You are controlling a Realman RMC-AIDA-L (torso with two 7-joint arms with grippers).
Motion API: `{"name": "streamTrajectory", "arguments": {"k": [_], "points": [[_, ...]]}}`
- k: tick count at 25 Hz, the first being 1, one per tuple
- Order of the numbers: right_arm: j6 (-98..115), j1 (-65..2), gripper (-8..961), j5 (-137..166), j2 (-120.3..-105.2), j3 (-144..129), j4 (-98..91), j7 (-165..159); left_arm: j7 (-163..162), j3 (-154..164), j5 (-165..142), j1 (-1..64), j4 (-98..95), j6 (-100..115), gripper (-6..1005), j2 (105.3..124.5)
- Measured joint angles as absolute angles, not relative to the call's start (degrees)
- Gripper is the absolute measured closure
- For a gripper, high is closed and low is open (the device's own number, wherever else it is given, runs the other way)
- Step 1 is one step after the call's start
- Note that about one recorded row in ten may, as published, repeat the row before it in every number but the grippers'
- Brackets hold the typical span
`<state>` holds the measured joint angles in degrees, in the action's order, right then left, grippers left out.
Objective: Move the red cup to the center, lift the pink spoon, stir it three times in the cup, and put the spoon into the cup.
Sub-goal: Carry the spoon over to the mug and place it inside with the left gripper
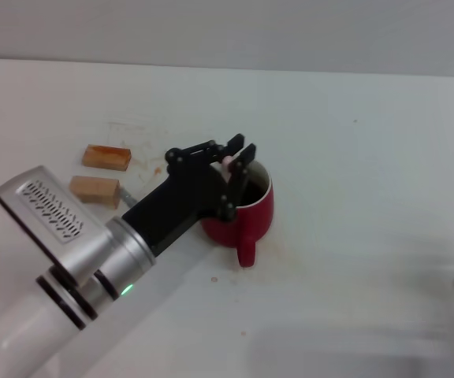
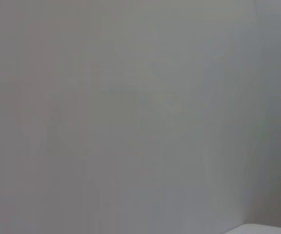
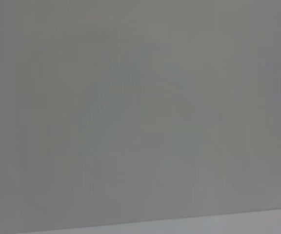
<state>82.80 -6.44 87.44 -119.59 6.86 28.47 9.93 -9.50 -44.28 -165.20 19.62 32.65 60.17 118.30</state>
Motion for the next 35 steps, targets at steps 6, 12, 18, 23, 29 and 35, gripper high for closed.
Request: {"name": "streamTrajectory", "arguments": {"k": [6, 12, 18, 23, 29, 35], "points": [[82.79, -6.53, 953, 87.72, -119.62, 6.86, 28.47, 9.93, -9.24, -45.9, -165.21, 19.0, 32.04, 60.1, 793, 118.14], [82.74, -6.51, 953, 87.76, -119.62, 6.86, 28.47, 9.93, -9.1, -46.54, -165.21, 22.6, 31.2, 59.23, 789, 118.51], [82.7, -6.42, 953, 87.78, -119.62, 6.86, 28.48, 9.93, -9.19, -46.25, -165.22, 25.87, 31.19, 57.05, 785, 118.76], [82.69, -6.41, 953, 87.54, -119.62, 6.85, 28.48, 9.93, -9.35, -44.59, -165.26, 26.5, 32.01, 56.79, 782, 118.85], [82.69, -6.5, 952, 87.48, -119.54, 6.85, 28.48, 9.94, -8.87, -44.24, -165.43, 21.63, 35.33, 57.43, 778, 118.26], [82.7, -6.66, 952, 87.62, -119.53, 6.85, 28.48, 9.93, -8.22, -46.62, -165.47, 17.29, 35.28, 57.91, 774, 117.98]]}}
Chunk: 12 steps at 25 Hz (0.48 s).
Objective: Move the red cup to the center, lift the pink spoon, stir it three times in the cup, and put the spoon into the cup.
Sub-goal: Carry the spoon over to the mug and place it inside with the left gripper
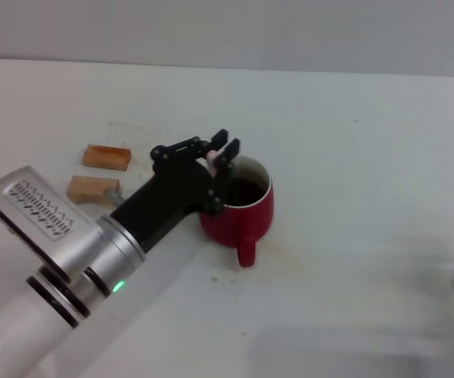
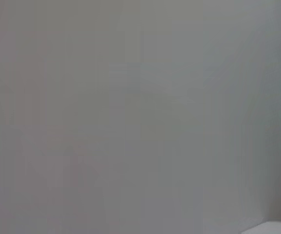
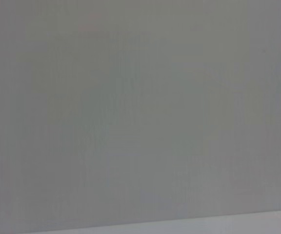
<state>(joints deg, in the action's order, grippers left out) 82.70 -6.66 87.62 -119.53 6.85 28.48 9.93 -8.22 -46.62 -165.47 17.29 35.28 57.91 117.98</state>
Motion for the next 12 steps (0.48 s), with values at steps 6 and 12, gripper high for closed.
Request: {"name": "streamTrajectory", "arguments": {"k": [6, 12], "points": [[82.71, -6.63, 952, 87.76, -119.53, 6.86, 28.48, 9.93, -8.41, -48.73, -165.28, 19.9, 33.25, 57.05, 770, 118.11], [82.71, -6.45, 952, 87.79, -119.55, 6.85, 28.47, 9.93, -8.91, -47.09, -165.19, 23.59, 32.76, 55.99, 767, 118.55]]}}
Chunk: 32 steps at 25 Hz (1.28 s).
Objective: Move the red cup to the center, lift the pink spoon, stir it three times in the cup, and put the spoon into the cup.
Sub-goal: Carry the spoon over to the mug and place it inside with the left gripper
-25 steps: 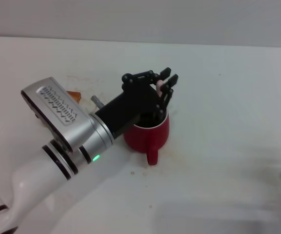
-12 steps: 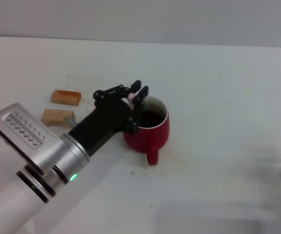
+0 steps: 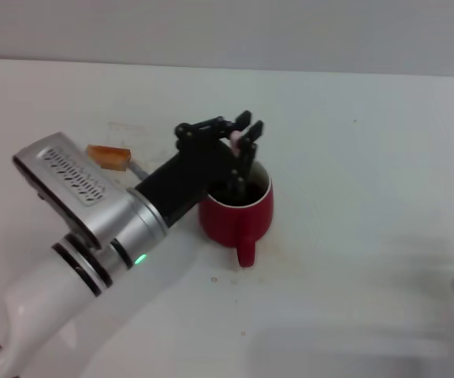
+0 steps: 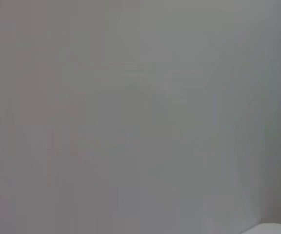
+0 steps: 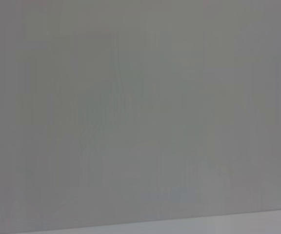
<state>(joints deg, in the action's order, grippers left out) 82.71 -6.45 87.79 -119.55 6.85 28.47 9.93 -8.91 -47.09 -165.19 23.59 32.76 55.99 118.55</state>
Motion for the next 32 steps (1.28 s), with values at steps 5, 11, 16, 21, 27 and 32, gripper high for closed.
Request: {"name": "streamTrajectory", "arguments": {"k": [5, 11, 16, 21, 27, 32], "points": [[82.79, -6.19, 952, 87.81, -119.59, 6.85, 28.48, 9.93, -10.03, -45.1, -165.18, 22.55, 33.92, 57.08, 763, 118.59], [82.78, -6.36, 952, 87.81, -119.54, 6.85, 28.48, 9.93, -10.26, -46.76, -165.13, 18.35, 38.06, 58.84, 760, 118.1], [82.86, -6.41, 952, 87.87, -119.47, 6.82, 28.47, 9.93, -9.25, -48.79, -165.18, 18.33, 38.71, 60.4, 687, 118.03], [83.74, -5.91, 952, 87.84, -119.45, 6.76, 28.48, 9.96, -5.64, -60.41, -165.13, 17.74, 37.79, 60.76, 597, 118.31], [87.7, -4.97, 952, 87.61, -119.36, 6.76, 28.31, 10.29, -5.98, -72.06, -165.13, 17.17, 30.26, 63.66, 287, 118.31], [94.23, -3.83, 952, 87.84, -119.34, 6.76, 27.53, 10.36, -6.96, -75.96, -164.81, 17.0, 20.87, 64.68, 153, 118.52]]}}
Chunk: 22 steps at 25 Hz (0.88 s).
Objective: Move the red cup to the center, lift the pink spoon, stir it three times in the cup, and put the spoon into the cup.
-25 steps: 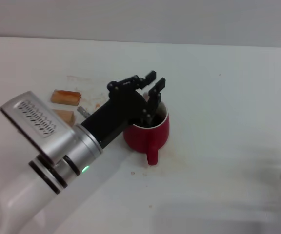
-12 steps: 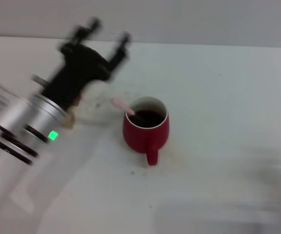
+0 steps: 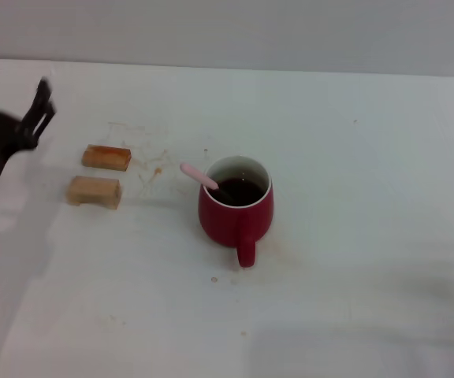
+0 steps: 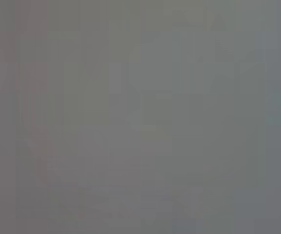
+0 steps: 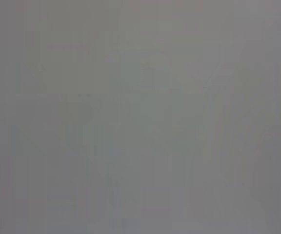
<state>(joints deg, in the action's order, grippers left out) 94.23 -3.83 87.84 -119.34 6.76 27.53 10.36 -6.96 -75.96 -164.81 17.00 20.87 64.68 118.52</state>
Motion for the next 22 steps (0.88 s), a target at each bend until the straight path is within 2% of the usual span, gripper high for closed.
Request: {"name": "streamTrajectory", "arguments": {"k": [22], "points": [[98.91, -3.53, 952, 87.83, -119.34, 6.77, 25.66, 10.46, -9.89, -74.95, -162.15, 12.88, 15.59, 70.31, 155, 119.03]]}}
